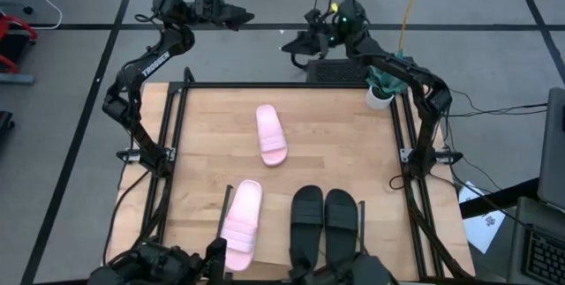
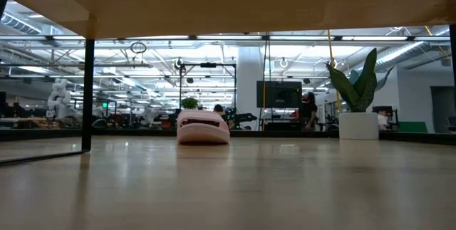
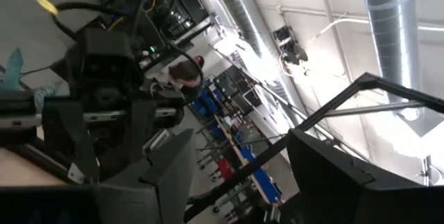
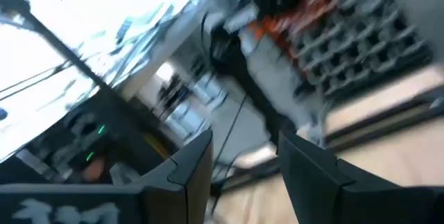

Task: Pick and place slides into the shelf
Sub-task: Put the pink slipper on the shelf

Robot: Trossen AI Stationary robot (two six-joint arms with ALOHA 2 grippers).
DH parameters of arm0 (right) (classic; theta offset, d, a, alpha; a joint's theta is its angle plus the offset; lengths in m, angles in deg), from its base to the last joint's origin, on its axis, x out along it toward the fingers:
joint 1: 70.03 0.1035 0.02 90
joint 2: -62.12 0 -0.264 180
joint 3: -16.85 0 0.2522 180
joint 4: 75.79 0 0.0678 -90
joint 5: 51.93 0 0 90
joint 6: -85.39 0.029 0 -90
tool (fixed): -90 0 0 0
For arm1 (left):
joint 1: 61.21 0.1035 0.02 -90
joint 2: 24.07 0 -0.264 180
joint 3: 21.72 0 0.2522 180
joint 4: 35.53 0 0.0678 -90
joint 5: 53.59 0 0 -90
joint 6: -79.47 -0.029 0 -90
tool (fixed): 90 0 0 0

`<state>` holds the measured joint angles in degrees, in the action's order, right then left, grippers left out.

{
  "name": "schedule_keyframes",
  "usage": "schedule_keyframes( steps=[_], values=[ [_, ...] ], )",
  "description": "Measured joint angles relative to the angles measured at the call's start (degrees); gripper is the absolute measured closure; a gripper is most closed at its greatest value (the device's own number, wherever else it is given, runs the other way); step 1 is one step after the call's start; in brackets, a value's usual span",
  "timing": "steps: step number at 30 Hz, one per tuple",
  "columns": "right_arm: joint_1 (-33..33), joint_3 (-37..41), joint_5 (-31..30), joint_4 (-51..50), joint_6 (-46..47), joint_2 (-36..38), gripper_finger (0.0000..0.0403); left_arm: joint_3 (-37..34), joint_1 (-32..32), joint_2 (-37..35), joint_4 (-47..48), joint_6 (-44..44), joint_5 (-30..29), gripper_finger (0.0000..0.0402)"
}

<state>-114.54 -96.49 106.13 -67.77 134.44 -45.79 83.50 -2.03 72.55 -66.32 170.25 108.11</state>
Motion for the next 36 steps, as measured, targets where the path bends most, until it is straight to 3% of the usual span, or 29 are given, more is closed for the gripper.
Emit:
schedule_keyframes(
  steps=[3,7,10,13,18,20,23,28,36],
  values=[
    [0.83,-0.08,-1.96,-4.77,-3.14,0.12,0.0252,0.00,0.00,0.00,0.00,0.00,-1.21,0.0174],
    [2.98,-0.13,-2.48,-22.52,-12.75,-0.09,0.0252,0.00,0.00,0.00,0.00,0.02,-1.30,0.0174],
    [3.91,-2.61,-6.84,-36.73,-23.89,-0.10,0.0252,0.00,0.00,0.00,0.02,0.02,-1.30,0.0174],
    [3.65,-8.22,-17.60,-54.76,-36.80,-0.10,0.0252,0.00,0.00,0.00,0.11,0.06,-1.30,0.0174],
    [6.02,-18.05,-45.11,-81.91,-54.69,0.05,0.0252,0.00,0.00,0.00,0.17,-0.16,-1.32,0.0174],
    [8.55,-19.83,-47.29,-87.38,-57.82,0.06,0.0252,0.00,0.00,0.00,0.24,-0.22,-1.32,0.0174],
    [12.46,-20.69,-47.13,-91.26,-60.68,0.06,0.0252,0.00,0.00,0.00,0.26,-0.25,-1.31,0.0174],
    [17.46,-20.69,-53.15,-90.18,-61.95,-0.03,0.0252,0.00,0.00,0.00,0.26,-0.26,-1.32,0.0174],
    [21.67,-20.69,-52.84,-84.80,-60.65,-0.03,0.0252,0.00,-0.40,0.00,0.25,-0.28,-1.32,0.0174]
  ],
)
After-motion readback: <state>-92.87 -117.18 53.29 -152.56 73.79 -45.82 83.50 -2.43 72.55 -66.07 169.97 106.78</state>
